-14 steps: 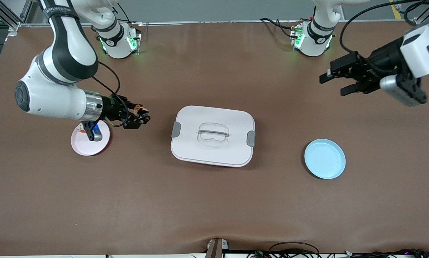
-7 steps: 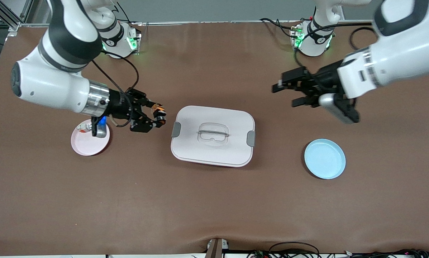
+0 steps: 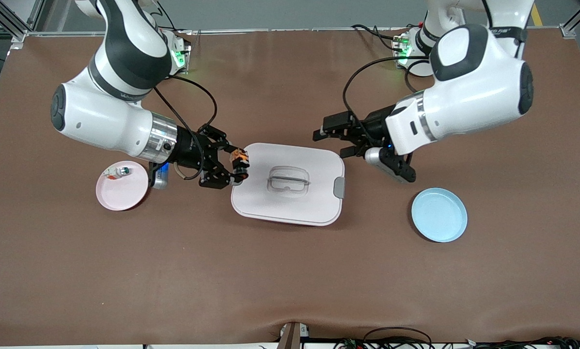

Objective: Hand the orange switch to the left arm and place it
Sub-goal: 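Carry the switch over the box while the left gripper grasps it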

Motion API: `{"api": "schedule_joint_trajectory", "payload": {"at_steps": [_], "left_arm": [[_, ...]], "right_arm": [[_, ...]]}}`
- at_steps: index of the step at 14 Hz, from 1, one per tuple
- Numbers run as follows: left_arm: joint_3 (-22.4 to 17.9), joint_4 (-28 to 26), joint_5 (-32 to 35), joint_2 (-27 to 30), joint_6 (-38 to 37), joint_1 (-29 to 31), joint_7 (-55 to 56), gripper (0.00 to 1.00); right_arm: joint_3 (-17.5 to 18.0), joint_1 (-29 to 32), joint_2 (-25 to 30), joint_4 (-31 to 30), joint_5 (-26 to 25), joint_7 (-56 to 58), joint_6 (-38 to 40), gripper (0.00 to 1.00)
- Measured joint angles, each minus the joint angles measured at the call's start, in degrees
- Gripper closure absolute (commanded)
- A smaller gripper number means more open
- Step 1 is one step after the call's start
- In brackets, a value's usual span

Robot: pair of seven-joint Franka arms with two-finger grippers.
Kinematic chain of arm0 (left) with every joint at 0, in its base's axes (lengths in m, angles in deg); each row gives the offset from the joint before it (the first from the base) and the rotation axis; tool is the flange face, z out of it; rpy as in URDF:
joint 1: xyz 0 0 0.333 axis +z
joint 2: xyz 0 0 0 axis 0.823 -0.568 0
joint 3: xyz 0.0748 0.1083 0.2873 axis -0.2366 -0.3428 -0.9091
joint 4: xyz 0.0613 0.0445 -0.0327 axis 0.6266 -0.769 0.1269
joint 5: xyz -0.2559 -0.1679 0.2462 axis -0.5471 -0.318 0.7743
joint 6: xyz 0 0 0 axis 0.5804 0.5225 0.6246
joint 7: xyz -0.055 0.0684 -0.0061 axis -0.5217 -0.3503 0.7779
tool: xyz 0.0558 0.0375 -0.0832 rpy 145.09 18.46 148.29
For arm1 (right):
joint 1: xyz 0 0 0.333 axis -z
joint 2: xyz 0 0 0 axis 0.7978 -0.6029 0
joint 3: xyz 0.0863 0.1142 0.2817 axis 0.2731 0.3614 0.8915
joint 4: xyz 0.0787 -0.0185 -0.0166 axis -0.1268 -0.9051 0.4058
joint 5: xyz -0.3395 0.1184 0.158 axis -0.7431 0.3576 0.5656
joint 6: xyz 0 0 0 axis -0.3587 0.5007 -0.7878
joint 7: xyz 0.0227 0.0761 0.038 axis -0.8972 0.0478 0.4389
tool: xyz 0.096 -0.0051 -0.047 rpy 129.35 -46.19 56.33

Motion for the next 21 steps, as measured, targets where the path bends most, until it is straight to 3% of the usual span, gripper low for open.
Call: {"api": "schedule_joint_trajectory", "payload": {"at_steps": [10, 21], "left_arm": [[0.1, 0.0, -4.4, -7.0, 16.0, -7.6, 0.0, 0.00], [-0.2, 4.9, -4.4, -12.3, 19.9, -8.0, -0.6, 0.00]], "right_arm": [[0.0, -2.8, -6.8, 8.0, 0.1, -9.3, -2.4, 1.00], [-0.1, -6.4, -7.8, 8.9, 0.1, -13.2, -3.5, 1.00]]}}
